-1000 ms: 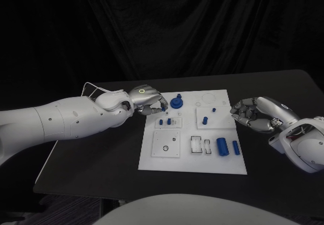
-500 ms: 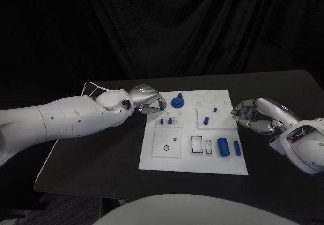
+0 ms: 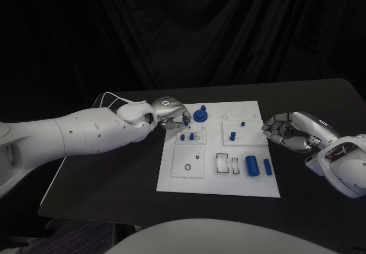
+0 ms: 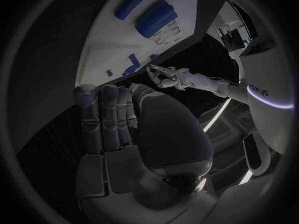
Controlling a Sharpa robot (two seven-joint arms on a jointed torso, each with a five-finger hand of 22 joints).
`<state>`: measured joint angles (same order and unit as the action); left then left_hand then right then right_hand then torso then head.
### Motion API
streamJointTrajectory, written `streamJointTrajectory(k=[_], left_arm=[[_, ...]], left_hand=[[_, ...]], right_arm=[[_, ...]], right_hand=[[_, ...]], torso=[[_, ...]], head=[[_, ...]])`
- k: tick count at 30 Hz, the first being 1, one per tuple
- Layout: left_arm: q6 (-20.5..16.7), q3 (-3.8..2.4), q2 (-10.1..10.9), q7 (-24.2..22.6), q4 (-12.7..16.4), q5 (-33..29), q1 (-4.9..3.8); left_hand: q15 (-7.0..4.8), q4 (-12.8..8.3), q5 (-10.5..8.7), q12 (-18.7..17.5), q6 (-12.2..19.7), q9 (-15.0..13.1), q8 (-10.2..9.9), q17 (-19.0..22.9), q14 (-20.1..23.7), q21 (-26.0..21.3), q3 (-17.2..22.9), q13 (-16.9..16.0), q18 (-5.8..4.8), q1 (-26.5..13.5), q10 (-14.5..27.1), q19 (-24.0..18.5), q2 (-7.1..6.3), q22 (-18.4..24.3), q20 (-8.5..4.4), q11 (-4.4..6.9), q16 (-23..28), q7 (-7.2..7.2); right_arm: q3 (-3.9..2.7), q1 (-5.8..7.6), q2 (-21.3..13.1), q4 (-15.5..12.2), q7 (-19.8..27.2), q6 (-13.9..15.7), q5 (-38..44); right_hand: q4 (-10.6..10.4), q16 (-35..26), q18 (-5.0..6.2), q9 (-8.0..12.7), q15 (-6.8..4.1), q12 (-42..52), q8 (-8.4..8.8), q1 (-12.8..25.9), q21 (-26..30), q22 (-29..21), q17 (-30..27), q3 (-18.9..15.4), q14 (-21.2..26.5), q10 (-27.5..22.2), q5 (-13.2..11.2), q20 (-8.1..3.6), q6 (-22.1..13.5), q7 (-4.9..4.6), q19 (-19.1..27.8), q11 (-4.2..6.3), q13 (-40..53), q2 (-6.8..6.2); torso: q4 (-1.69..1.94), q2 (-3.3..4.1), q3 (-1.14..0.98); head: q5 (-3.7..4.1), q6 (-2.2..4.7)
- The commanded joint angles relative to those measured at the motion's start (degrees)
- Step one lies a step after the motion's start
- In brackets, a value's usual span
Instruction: Assemble the parts on the task board
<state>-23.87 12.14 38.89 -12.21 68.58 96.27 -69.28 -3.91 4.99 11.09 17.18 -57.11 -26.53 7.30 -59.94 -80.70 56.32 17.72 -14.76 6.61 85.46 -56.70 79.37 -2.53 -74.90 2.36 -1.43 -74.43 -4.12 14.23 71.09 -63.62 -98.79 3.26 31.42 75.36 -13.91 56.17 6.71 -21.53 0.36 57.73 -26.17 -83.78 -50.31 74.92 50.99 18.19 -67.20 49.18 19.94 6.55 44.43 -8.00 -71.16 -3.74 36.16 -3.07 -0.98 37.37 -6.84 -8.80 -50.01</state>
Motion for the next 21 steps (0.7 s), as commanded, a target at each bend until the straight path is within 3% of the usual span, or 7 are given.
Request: streamJointTrajectory(k=[1, 21], left_arm=[[0.25, -0.05, -0.46, 0.41, -0.26, -0.05, 0.18], [1.45, -0.05, -2.46, 0.76, -1.83, -0.04, 0.85]], left_hand=[[0.46, 0.25, 0.10, -0.21, -0.02, -0.11, 0.02, 0.13, 0.03, -0.22, -0.06, 0.09, -0.52, -0.66, -0.37, 0.05, -0.02, -6.90, 0.39, 0.05, 0.33, -0.22], [0.50, -0.13, 0.09, -0.28, 0.17, -0.05, -0.19, 0.78, 0.27, -0.97, 0.02, 0.13, -0.38, -0.34, -0.73, -0.15, -0.04, -6.74, 0.45, 0.01, 0.72, -0.28]], right_arm=[[-0.02, -0.13, -0.03, -0.13, -0.68, -0.27, 0.10], [-0.02, -0.13, 0.08, -0.15, -0.66, -0.38, 0.10]], right_hand=[[-0.16, 0.16, 0.86, 0.10, -0.11, -0.12, 0.32, -0.20, 0.37, 4.81, -0.05, -0.12, -0.24, 0.26, 0.07, -0.08, 0.34, 0.05, -0.41, 0.02, -0.09, 0.17], [-0.09, 0.09, 0.87, 0.10, -0.12, -0.14, 0.34, -0.29, 0.42, 4.80, -0.13, -0.12, -0.19, 0.24, -0.01, -0.09, 0.39, 0.07, -0.41, 0.03, -0.10, 0.16]], torso=[[0.01, -0.03, -0.05], [0.00, -0.05, -0.07]], head=[[0.21, 0.01], [0.16, 0.01]])
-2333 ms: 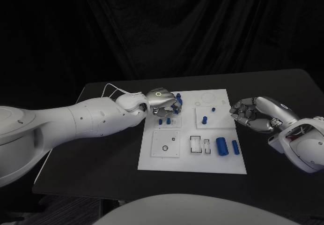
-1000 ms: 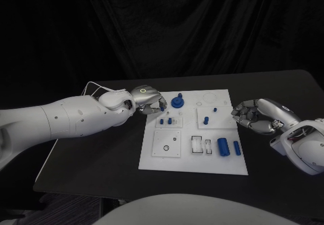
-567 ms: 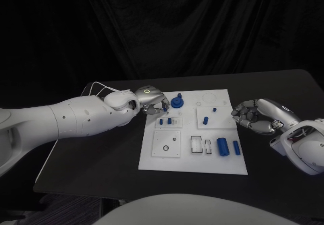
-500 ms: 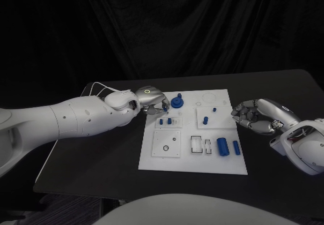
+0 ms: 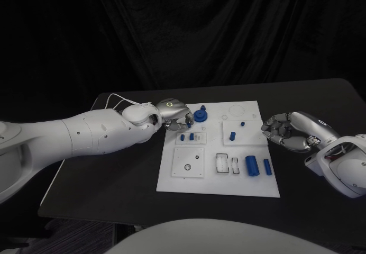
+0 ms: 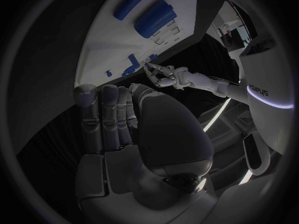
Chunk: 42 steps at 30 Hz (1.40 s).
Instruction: Assemble the parts on the task board
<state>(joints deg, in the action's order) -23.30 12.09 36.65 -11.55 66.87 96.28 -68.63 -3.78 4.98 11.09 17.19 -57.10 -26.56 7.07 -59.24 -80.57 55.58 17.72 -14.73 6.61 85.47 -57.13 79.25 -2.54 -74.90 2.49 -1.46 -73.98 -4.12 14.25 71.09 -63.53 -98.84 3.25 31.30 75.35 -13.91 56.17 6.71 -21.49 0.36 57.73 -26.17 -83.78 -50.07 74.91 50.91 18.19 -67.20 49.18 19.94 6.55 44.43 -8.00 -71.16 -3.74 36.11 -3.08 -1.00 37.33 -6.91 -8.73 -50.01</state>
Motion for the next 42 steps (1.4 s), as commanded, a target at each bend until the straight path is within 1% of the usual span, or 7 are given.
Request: streamJointTrajectory(k=[1, 6, 14, 24, 34, 39, 42], left_arm=[[0.93, 0.00, -0.25, 0.10, -0.15, -0.05, 0.23], [1.17, 0.00, -0.37, 0.03, -0.22, -0.05, 0.34], [1.47, 0.00, -0.38, -0.30, 0.12, -0.05, 0.41], [1.14, 0.00, -0.12, -0.88, 0.61, -0.05, 0.46], [1.18, 0.00, -0.15, -1.08, 0.62, -0.05, 0.55], [1.44, 0.00, -0.30, -1.13, 0.37, -0.05, 0.65], [1.68, 0.00, -0.35, -0.82, 0.24, -0.05, 0.73]], left_hand=[[0.37, -0.12, 0.09, -0.29, 0.16, -0.02, 0.04, 0.09, 0.13, -0.23, 0.02, 0.09, -0.39, -0.35, -0.29, -0.03, -0.03, -6.74, 0.33, 0.03, 0.27, -0.27], [0.38, -0.14, 0.11, -0.32, 0.18, -0.02, 0.02, 0.20, 0.18, -0.32, 0.02, 0.11, -0.37, -0.34, -0.28, -0.06, -0.04, -6.72, 0.34, 0.00, 0.34, -0.30], [0.39, -0.16, 0.12, -0.34, 0.19, -0.01, 0.00, 0.42, 0.26, -0.55, 0.03, 0.12, -0.34, -0.34, -0.28, -0.13, -0.04, -6.66, 0.35, -0.01, 0.47, -0.31], [0.43, -0.23, 0.16, -0.42, 0.39, 0.04, -0.15, 0.44, 0.33, -0.63, 0.04, 0.15, -0.33, -0.33, -0.32, -0.17, -0.06, -6.65, 0.38, -0.01, 0.52, -0.29], [0.48, -0.29, -0.01, -0.75, 1.15, 0.27, -0.72, 0.70, 0.52, -0.99, 0.02, 0.29, -0.29, -0.48, -0.25, -0.31, -0.12, -6.59, 0.46, -0.02, 0.74, -0.18], [0.49, -0.27, -0.32, -1.05, 1.45, 0.37, -0.98, 0.97, 0.69, -1.43, -0.06, 0.40, -0.22, -0.67, 0.01, -0.48, -0.25, -6.50, 0.49, 0.03, 0.93, -0.04], [0.52, -0.24, -0.74, -1.94, 2.34, 0.65, -1.64, 1.35, 0.97, -2.16, -0.13, 0.74, -0.11, -0.96, 1.22, -0.75, -0.56, -6.36, 0.54, 0.02, 1.19, 0.23]], right_arm=[[-0.04, -0.12, -0.01, -0.10, -0.65, -0.27, 0.11], [-0.04, -0.12, -0.01, -0.10, -0.65, -0.27, 0.05], [-0.04, -0.12, 0.09, -0.02, -0.50, -0.39, -1.51], [-0.04, -0.13, 0.25, 0.07, -0.51, -0.51, -1.83], [-0.04, -0.14, 0.39, 0.14, -0.54, -0.64, -1.87], [-0.04, -0.14, 0.41, 0.15, -0.59, -0.73, -1.87], [-0.04, -0.14, 0.42, 0.14, -0.62, -0.79, -1.88]], right_hand=[[-0.09, 0.09, 0.86, 0.06, -0.12, -0.14, 0.34, -0.29, 0.18, 4.80, -0.05, -0.12, -0.19, 0.24, -0.01, -0.09, 0.39, 0.07, -0.41, 0.03, -0.05, 0.16], [-0.09, 0.09, 0.86, 0.06, -0.12, -0.14, 0.34, -0.29, 0.18, 4.80, -0.05, -0.12, -0.19, 0.24, -0.01, -0.09, 0.39, 0.07, -0.41, 0.03, -0.05, 0.16], [0.00, 0.08, 0.89, 0.07, -0.14, -0.17, 0.40, -0.43, 0.37, 4.77, -0.05, -0.10, -0.20, 0.24, -0.14, -0.11, 0.48, 0.08, -0.38, 0.05, -0.08, 0.20], [0.00, 0.08, 0.89, 0.07, -0.14, -0.17, 0.40, -0.43, 0.37, 4.77, -0.05, -0.10, -0.20, 0.24, -0.14, -0.11, 0.48, 0.08, -0.38, 0.05, -0.08, 0.20], [0.07, 0.07, 0.89, 0.08, -0.15, -0.18, 0.44, -0.54, 0.41, 4.77, -0.06, -0.06, -0.19, 0.24, -0.17, -0.12, 0.50, 0.09, -0.39, 0.06, -0.10, 0.24], [0.07, 0.07, 0.89, 0.08, -0.15, -0.18, 0.44, -0.54, 0.41, 4.77, -0.06, -0.06, -0.19, 0.24, -0.17, -0.12, 0.50, 0.09, -0.39, 0.06, -0.10, 0.24], [0.10, 0.06, 0.88, 0.09, -0.15, -0.19, 0.48, -0.59, 0.38, 4.79, -0.07, -0.05, -0.19, 0.24, -0.21, -0.12, 0.54, 0.08, -0.43, 0.05, -0.11, 0.27]], torso=[[0.03, 0.00, -0.02], [0.10, -0.01, 0.02], [0.05, -0.04, 0.08], [0.05, -0.05, 0.08], [0.11, -0.06, 0.10], [0.14, -0.07, 0.06], [0.12, -0.09, 0.05]], head=[[0.11, 0.01], [0.19, 0.01], [0.06, 0.01], [0.04, 0.01], [0.01, 0.01], [0.07, 0.01], [0.06, 0.01]])
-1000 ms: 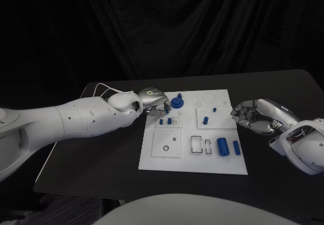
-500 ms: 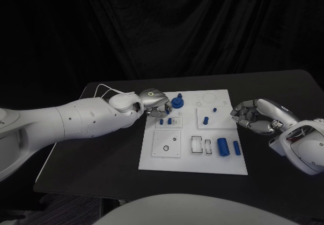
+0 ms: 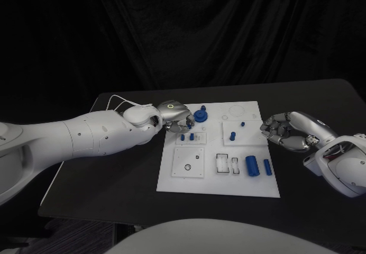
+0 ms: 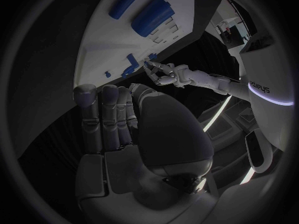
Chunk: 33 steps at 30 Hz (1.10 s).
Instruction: Assemble the parts on the task board
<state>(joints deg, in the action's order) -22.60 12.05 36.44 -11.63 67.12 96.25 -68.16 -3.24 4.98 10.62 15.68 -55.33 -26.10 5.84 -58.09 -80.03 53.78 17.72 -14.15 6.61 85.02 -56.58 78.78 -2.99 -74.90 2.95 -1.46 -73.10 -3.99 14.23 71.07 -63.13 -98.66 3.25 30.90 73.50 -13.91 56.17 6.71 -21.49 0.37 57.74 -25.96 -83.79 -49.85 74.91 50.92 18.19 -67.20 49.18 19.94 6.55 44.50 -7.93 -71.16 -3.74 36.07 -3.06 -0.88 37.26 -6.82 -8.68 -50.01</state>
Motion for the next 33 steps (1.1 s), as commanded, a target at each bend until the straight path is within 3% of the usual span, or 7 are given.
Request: streamJointTrajectory(k=[1, 9, 14, 23, 30, 31, 33], left_arm=[[1.07, 0.04, -0.15, -0.62, -0.05, -0.02, 0.28], [0.77, 0.04, -0.05, -0.21, -0.27, -0.02, 0.40], [-0.73, 0.04, 0.15, -0.06, -0.29, -0.02, 0.42], [-11.06, 0.04, 2.06, 1.43, 0.27, -0.02, 0.43], [-21.72, 0.00, 6.11, 0.09, 3.07, -2.82, 0.42], [-22.63, -0.01, 6.80, -0.80, 3.66, -4.81, 0.40], [-23.53, -0.02, 8.66, -4.28, 5.38, -12.25, 0.37]], left_hand=[[0.01, -0.17, -0.68, -0.89, 1.31, 0.39, -0.86, 0.60, 0.67, -1.00, -0.19, 0.34, -0.02, -0.70, 1.44, -0.51, -0.29, -6.22, 0.11, 0.02, 0.57, 0.34], [1.39, 0.32, -4.13, -2.72, 10.89, 3.05, -2.23, 3.99, 3.82, -8.28, -2.42, 0.04, 0.94, -2.62, 11.48, -3.27, -1.50, -4.73, 1.34, -1.64, 2.50, 3.82], [1.50, 0.09, -4.07, -2.16, 12.07, 3.53, -2.21, 4.19, 4.12, -8.98, -3.00, -0.45, 1.02, -2.61, 13.00, -3.41, -1.28, -4.65, 1.47, -1.79, 2.51, 4.16], [1.49, -0.09, -3.73, -0.68, 13.15, 4.06, -2.21, 3.47, 3.64, -8.54, -3.98, -1.14, 0.94, -2.92, 13.67, -2.87, -1.58, -4.84, 1.48, -1.95, 1.87, 4.38], [1.48, 0.04, -3.37, 2.50, 10.35, 4.04, -1.01, 5.78, 4.95, -10.34, -4.61, -2.02, 1.15, -2.69, 14.26, -3.48, -1.40, -4.57, 1.47, -1.54, 3.32, 3.27], [1.50, 0.06, -3.22, 3.18, 9.85, 4.09, -0.89, 6.73, 5.70, -11.23, -4.56, -2.16, 1.23, -2.38, 14.47, -4.03, -1.43, -4.44, 1.47, -1.40, 3.98, 3.24], [2.04, 0.87, -1.50, 6.20, 8.31, 4.71, -0.97, 18.01, 14.76, -25.17, -3.93, -2.67, 2.92, -1.27, 16.21, -11.44, -1.26, -1.69, 1.93, -1.40, 12.06, 3.14]], right_arm=[[-0.02, -0.13, 0.02, -0.05, -0.63, -0.40, -0.03], [-0.02, -0.14, -0.04, -0.05, -0.68, -0.48, -0.03], [-0.02, -0.14, -0.08, -0.08, -0.69, -0.49, -0.03], [-0.02, -0.14, -0.59, -0.37, -0.74, -0.37, -0.03], [-0.04, -0.12, -1.38, -1.00, -0.79, -0.05, -0.02], [-0.04, -0.11, -1.52, -1.10, -0.86, -0.01, -0.02], [-0.05, 0.09, -1.68, -1.29, -1.08, 0.04, -0.02]], right_hand=[[0.10, 0.06, 0.89, 0.09, -0.15, -0.19, 0.27, -0.57, 0.17, 4.80, -0.07, -0.05, -0.19, 0.24, -0.20, -0.13, 0.47, 0.01, -0.43, 0.05, -0.07, 0.26], [0.10, 0.06, 0.89, 0.09, -0.15, -0.19, 0.27, -0.57, 0.17, 4.80, -0.07, -0.05, -0.19, 0.24, -0.20, -0.13, 0.47, 0.01, -0.43, 0.05, -0.07, 0.26], [0.10, 0.06, 0.89, 0.09, -0.15, -0.19, 0.27, -0.57, 0.17, 4.80, -0.07, -0.05, -0.19, 0.24, -0.20, -0.13, 0.47, 0.01, -0.43, 0.05, -0.07, 0.26], [0.11, 0.01, 0.90, 0.10, -0.15, -0.20, 0.32, -0.58, 0.29, 4.78, -0.14, -0.10, -0.16, 0.24, -0.26, -0.13, 0.51, -0.01, -0.41, 0.04, -0.08, 0.23], [0.12, -0.10, 0.93, 0.10, -0.15, -0.22, 0.33, -0.59, 0.47, 4.74, -0.25, -0.12, -0.09, 0.22, -0.27, -0.13, 0.54, 0.00, -0.35, 0.04, -0.09, 0.20], [0.12, -0.10, 0.93, 0.10, -0.15, -0.22, 0.33, -0.59, 0.47, 4.74, -0.26, -0.12, -0.09, 0.22, -0.27, -0.13, 0.54, 0.00, -0.34, 0.04, -0.09, 0.20], [0.13, -0.15, 0.96, 0.10, -0.14, -0.24, 0.33, -0.59, 0.63, 4.70, -0.32, -0.14, -0.05, 0.19, -0.28, -0.13, 0.57, 0.00, -0.28, 0.03, -0.10, 0.15]], torso=[[-0.01, -0.02, -0.04], [-0.10, 0.07, -0.07], [-0.04, 0.06, -0.05], [-0.01, 0.05, 0.01], [-0.02, 0.06, 0.05], [-0.03, 0.05, 0.06], [-0.04, 0.04, 0.07]], head=[[0.03, 0.01], [-0.16, 0.01], [-0.21, 0.01], [-0.07, 0.01], [-1.34, 0.01], [-1.53, 0.01], [-2.28, 0.01]])
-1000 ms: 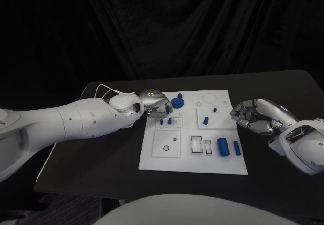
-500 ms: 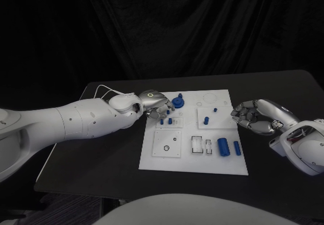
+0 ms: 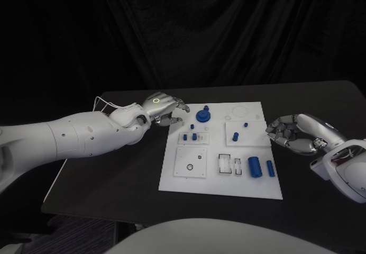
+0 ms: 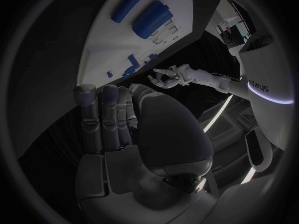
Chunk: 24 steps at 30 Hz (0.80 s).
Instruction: Assemble the parts on the task board
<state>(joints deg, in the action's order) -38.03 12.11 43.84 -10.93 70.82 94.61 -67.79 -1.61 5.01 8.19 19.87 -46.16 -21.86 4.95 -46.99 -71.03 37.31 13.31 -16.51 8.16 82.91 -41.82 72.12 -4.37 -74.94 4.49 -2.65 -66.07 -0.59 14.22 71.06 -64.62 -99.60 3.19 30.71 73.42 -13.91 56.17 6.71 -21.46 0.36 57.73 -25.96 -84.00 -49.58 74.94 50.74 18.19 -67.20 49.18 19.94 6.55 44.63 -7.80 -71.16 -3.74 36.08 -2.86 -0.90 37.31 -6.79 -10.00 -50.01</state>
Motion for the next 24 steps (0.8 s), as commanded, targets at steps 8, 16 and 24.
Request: streamJointTrajectory(k=[8, 16, 24], left_arm=[[4.63, -0.02, 7.58, -26.57, 7.79, -49.87, -0.07], [19.54, 0.00, 11.05, -32.90, 12.68, -73.20, -0.02], [31.26, 0.00, 10.71, -34.45, 14.48, -86.60, 1.19]], left_hand=[[5.33, 4.47, 6.78, 8.37, -4.59, 1.11, 0.81, 19.85, 27.83, -25.54, 1.84, -0.68, -0.28, 1.37, 5.13, -26.17, 2.10, 0.96, 3.04, -0.35, 23.97, -4.00], [6.24, 11.53, 11.77, 7.33, -0.77, 4.17, -0.93, 30.03, 42.55, -33.72, -2.81, 3.52, -1.15, -1.53, 11.85, -40.72, 4.72, 9.61, 3.25, -1.63, 38.85, -4.68], [6.89, 11.69, 13.98, 4.58, 5.47, 9.44, -0.62, 41.92, 58.36, -34.31, -11.95, 10.30, -0.51, -5.04, 22.50, -57.63, 9.44, 33.01, 4.44, -1.55, 53.71, -5.02]], right_arm=[[-0.06, 3.56, 1.24, 0.24, -1.71, -2.17, 0.06], [-0.06, 8.29, 4.86, 1.80, -2.29, -7.77, 0.60], [-0.06, 9.91, 9.71, 6.21, -5.43, -12.55, 7.03]], right_hand=[[0.28, -1.12, 1.04, 0.26, 0.05, -2.61, 1.07, -1.06, 1.53, 4.50, -1.05, 0.00, 0.80, -1.35, -0.28, -0.03, 0.60, -0.36, 0.06, -0.22, -1.31, -0.40], [1.07, 2.22, 0.29, 0.19, -0.17, -4.69, 1.32, -2.31, -3.06, 5.81, 2.09, 0.20, -2.42, -1.57, -0.39, -0.19, 1.46, -0.27, -2.76, -0.14, -2.47, -0.59], [2.47, 0.43, 0.57, 0.91, 0.25, -8.78, 3.45, -3.69, -0.84, 5.35, 0.34, 0.42, -0.85, -6.40, -1.64, 0.02, 0.48, -0.82, -1.81, -0.75, -3.99, -1.34]], torso=[[-0.18, 0.07, 0.29], [0.21, -0.30, 1.39], [1.36, -0.40, 2.77]], head=[[-1.22, 0.01], [1.31, 0.01], [5.36, 0.01]])
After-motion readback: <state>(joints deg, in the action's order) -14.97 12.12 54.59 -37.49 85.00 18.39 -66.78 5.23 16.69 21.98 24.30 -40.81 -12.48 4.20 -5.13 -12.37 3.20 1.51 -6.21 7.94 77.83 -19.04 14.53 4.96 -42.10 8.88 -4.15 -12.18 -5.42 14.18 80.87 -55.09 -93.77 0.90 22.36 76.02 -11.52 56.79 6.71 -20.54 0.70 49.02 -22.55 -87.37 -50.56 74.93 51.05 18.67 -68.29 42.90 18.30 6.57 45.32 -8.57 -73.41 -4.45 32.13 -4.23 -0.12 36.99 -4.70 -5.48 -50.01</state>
